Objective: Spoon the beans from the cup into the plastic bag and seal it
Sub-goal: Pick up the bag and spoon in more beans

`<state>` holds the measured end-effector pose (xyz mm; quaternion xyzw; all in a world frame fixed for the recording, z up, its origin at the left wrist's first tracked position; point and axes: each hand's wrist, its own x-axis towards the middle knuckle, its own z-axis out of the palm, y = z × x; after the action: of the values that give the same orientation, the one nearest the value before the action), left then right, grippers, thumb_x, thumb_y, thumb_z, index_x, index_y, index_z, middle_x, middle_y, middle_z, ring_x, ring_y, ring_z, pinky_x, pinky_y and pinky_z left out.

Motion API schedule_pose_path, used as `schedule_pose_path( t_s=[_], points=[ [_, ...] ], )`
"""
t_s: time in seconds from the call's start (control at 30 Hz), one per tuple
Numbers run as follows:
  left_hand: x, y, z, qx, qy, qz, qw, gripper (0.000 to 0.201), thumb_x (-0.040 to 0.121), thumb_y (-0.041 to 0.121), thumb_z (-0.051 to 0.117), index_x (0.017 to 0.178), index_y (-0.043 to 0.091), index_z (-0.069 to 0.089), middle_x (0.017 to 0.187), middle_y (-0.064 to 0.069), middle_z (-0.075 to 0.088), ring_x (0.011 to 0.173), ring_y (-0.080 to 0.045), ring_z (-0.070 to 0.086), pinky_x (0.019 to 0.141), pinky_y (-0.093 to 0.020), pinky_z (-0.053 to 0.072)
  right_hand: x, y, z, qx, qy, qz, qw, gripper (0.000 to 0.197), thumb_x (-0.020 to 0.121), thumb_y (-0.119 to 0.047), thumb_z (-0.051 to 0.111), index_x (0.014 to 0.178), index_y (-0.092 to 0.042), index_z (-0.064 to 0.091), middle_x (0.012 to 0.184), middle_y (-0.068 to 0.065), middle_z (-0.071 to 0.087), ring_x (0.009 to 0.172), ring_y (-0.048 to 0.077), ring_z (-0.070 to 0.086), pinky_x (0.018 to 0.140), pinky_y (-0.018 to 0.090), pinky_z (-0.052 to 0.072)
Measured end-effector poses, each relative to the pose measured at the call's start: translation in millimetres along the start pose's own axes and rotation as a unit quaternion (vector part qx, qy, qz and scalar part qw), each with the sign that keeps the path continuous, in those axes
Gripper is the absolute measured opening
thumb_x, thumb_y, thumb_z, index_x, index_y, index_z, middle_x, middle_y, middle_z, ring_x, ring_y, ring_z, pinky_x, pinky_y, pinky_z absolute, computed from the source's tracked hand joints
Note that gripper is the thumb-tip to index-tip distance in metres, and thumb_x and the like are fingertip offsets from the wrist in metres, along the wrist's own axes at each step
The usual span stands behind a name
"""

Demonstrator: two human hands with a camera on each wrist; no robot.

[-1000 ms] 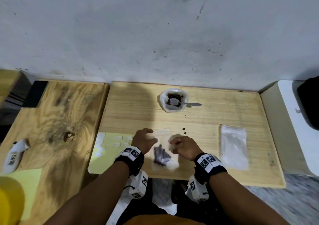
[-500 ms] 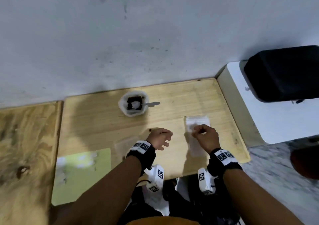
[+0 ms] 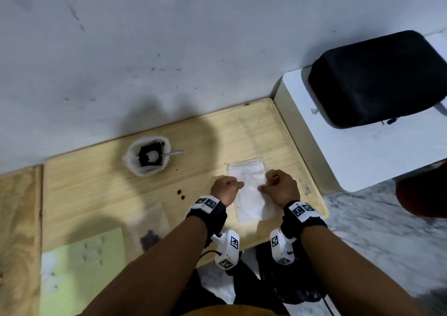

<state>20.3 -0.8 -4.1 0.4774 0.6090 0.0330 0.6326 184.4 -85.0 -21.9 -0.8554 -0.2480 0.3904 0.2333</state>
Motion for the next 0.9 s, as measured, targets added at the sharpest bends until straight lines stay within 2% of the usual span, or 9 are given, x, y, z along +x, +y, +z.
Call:
schedule_pose_path(
  t_s=[0.07,0.2,0.37,0.47,0.53,0.67,0.73,0.8,0.9],
  points=[
    [4,1,-2,-0.005,0.002,-0.003,1.0,0.033,0.086,0.024,0.07,0.115,0.009,0.067,0.124,-0.012,0.063,0.113,-0.031,0.059,0.096,-0.041,0.05,4,0,-1,0.036,0.009,-0.001,0.999,0.025,0.074,-0.015,0.084,0.091,-0.023,0.068,0.089,-0.003,0.069,0.093,0.021,0.065,0.079,0.026,0.045],
    [8,3,-6,-0.013,-0.02,-0.019,1.0,0.033,0.088,0.025,0.069,0.117,0.012,0.065,0.121,-0.01,0.062,0.101,-0.027,0.06,0.073,-0.033,0.051,9,-1,-5,0.056,0.008,-0.019,0.998,0.012,0.077,-0.017,0.081,0.082,-0.017,0.071,0.09,-0.001,0.073,0.092,0.022,0.066,0.084,0.029,0.05],
    [11,2,-8,-0.014,-0.029,-0.016,0.999,0.032,0.087,0.021,0.069,0.117,0.01,0.065,0.123,-0.014,0.063,0.091,-0.021,0.057,0.063,-0.026,0.047,7,0,-12,0.008,0.029,-0.041,0.999,0.014,0.084,-0.023,0.073,0.074,-0.024,0.064,0.085,-0.003,0.07,0.089,0.022,0.064,0.083,0.03,0.05],
    [10,1,-8,0.014,-0.029,0.008,0.999,0.033,0.088,0.019,0.067,0.12,0.014,0.064,0.124,-0.009,0.064,0.104,-0.025,0.062,0.08,-0.032,0.053,4,-1,-14,0.026,0.043,-0.054,0.997,0.015,0.084,-0.018,0.071,0.073,-0.024,0.065,0.08,-0.009,0.069,0.085,0.017,0.064,0.08,0.027,0.048],
    [9,3,-9,0.046,-0.025,0.03,0.998,0.031,0.087,0.015,0.064,0.118,0.019,0.065,0.119,-0.005,0.066,0.111,-0.025,0.063,0.087,-0.032,0.053,3,-3,-16,0.068,0.044,-0.059,0.995,0.013,0.083,-0.012,0.07,0.075,-0.02,0.067,0.079,-0.005,0.069,0.081,0.017,0.063,0.079,0.028,0.049],
    [3,2,-15,-0.019,-0.015,0.072,0.997,0.021,0.081,0.011,0.07,0.088,0.031,0.071,0.103,0.002,0.066,0.106,-0.026,0.064,0.078,-0.031,0.048,-3,-20,-24,0.208,-0.014,-0.04,0.977,0.016,0.084,0.002,0.068,0.077,-0.013,0.066,0.065,-0.002,0.057,0.058,0.01,0.049,0.056,0.017,0.041],
    [-4,4,-23,-0.028,-0.003,0.103,0.994,0.018,0.082,0.014,0.071,0.09,0.03,0.073,0.11,0.001,0.064,0.101,-0.018,0.064,0.081,-0.034,0.05,-10,-31,-28,0.234,-0.055,-0.03,0.97,0.015,0.085,0.001,0.066,0.081,-0.013,0.065,0.057,-0.005,0.051,0.048,0.009,0.039,0.044,0.016,0.033],
    [-8,8,-30,-0.034,0.014,0.136,0.99,0.016,0.086,0.011,0.068,0.094,0.024,0.073,0.107,-0.002,0.067,0.095,-0.016,0.064,0.08,-0.036,0.052,-12,-37,-28,0.231,-0.099,-0.024,0.968,0.015,0.086,-0.001,0.067,0.082,-0.015,0.063,0.054,-0.007,0.047,0.046,0.009,0.037,0.042,0.017,0.029],
    [-12,11,-46,-0.003,0.063,0.198,0.978,0.023,0.086,0.002,0.063,0.09,0.022,0.075,0.1,-0.005,0.071,0.083,-0.013,0.064,0.073,-0.026,0.052,-17,-53,-22,0.193,-0.149,-0.032,0.969,0.021,0.084,0.002,0.07,0.091,-0.015,0.06,0.06,-0.005,0.044,0.05,0.011,0.04,0.041,0.018,0.032]
  ],
)
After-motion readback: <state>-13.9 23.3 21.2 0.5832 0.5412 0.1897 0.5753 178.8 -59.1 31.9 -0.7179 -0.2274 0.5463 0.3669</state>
